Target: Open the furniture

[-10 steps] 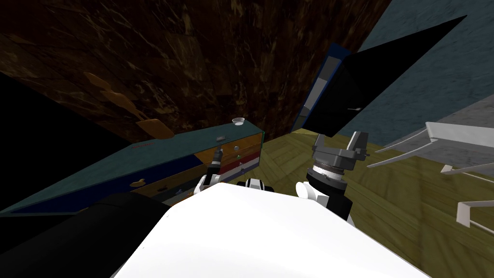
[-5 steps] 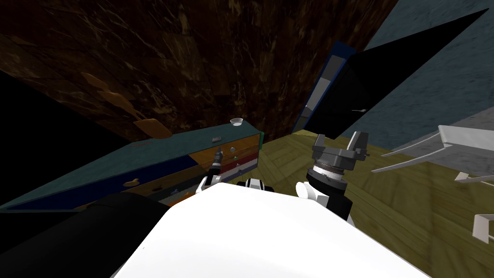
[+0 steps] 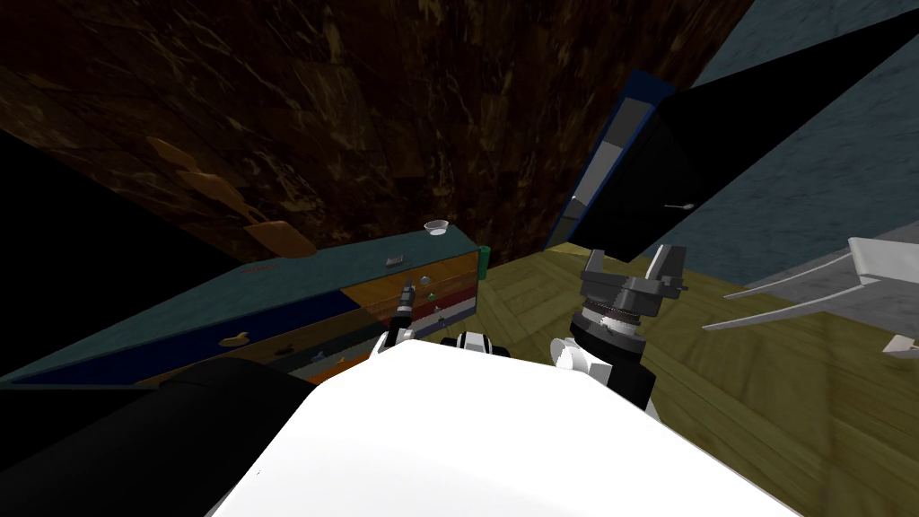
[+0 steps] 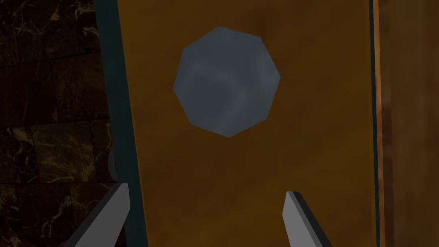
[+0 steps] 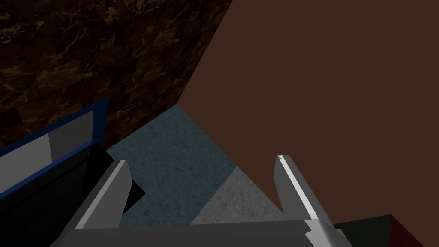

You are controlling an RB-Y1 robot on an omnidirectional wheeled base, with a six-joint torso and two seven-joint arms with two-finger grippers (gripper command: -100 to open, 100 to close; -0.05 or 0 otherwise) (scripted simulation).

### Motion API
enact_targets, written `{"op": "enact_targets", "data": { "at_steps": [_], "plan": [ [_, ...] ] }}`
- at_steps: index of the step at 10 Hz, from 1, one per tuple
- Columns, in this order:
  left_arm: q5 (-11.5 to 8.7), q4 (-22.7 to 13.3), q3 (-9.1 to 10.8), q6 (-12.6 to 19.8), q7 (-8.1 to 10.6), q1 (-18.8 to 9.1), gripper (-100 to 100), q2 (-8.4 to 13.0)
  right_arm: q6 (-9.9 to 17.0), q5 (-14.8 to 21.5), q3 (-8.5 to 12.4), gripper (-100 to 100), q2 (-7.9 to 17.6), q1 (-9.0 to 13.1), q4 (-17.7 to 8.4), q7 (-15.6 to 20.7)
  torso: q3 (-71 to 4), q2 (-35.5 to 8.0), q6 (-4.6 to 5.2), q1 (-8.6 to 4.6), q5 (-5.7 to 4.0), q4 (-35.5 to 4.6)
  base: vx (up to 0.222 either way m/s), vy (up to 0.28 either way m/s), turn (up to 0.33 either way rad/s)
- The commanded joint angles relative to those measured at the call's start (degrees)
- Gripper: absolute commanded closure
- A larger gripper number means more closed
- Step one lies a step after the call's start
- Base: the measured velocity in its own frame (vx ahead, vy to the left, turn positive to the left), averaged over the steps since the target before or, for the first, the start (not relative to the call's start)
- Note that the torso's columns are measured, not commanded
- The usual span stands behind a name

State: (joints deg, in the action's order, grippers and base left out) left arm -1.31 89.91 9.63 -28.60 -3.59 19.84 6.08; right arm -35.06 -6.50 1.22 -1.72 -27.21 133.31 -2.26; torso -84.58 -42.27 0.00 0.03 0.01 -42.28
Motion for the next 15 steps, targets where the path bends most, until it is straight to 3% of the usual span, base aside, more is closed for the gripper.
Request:
{"op": "enact_targets", "data": {
  "at_steps": [1, 4, 6, 7, 8, 15],
  "plan": [
    [-0.4, -2.9, 0.56, -0.7, 0.13, -0.9, -100, -2.3, 0.0, 0.0, 0.0, 0, 0.0, 0.0, 0.0, 0.0, 0.0, 0.0, 0.0, 0.02, 0.0, 0.0, 0.047, -0.078, 0.033],
    [-0.6, -4.7, 0.88, -1.1, 0.19, -1.3, -100, -5.8, 0.0, 0.0, 0.0, 0, 0.0, 0.0, 0.0, 0.0, 0.0, -0.1, 0.0, 0.02, 0.01, 0.0, 0.027, -0.057, 0.026],
    [-0.7, -3.1, 1.2, 0.6, 0.31, -1.6, -100, -4.8, 0.0, 0.0, 0.0, 0, 0.0, 0.0, 0.0, 0.0, 0.0, -0.1, 0.0, 0.09, 0.02, 0.0, 0.027, -0.003, -0.008],
    [-0.6, -3.8, 1.07, -0.2, 0.21, -1.6, -100, -5.0, 0.0, 0.0, 0.0, 0, 0.0, 0.0, 0.0, 0.0, 0.0, 0.1, 0.0, 0.12, 0.03, 0.0, 0.03, 0.01, -0.006],
    [-0.7, -3.6, 1.09, 0.1, 0.19, -1.6, 100, -5.0, 0.0, 0.0, 0.0, 0, 0.0, 0.0, 0.0, 0.0, 0.0, 0.0, -0.01, 0.04, 0.02, 0.0, 0.005, 0.003, 0.006],
    [-0.4, -1.2, 0.29, 1.0, 0.29, -0.1, 100, -5.2, 0.0, 0.0, 0.0, 0, 0.0, 0.0, 0.0, 0.0, -0.2, 0.4, 0.03, 0.18, 0.05, 0.1, -0.131, -0.071, 0.01]
  ]
}}
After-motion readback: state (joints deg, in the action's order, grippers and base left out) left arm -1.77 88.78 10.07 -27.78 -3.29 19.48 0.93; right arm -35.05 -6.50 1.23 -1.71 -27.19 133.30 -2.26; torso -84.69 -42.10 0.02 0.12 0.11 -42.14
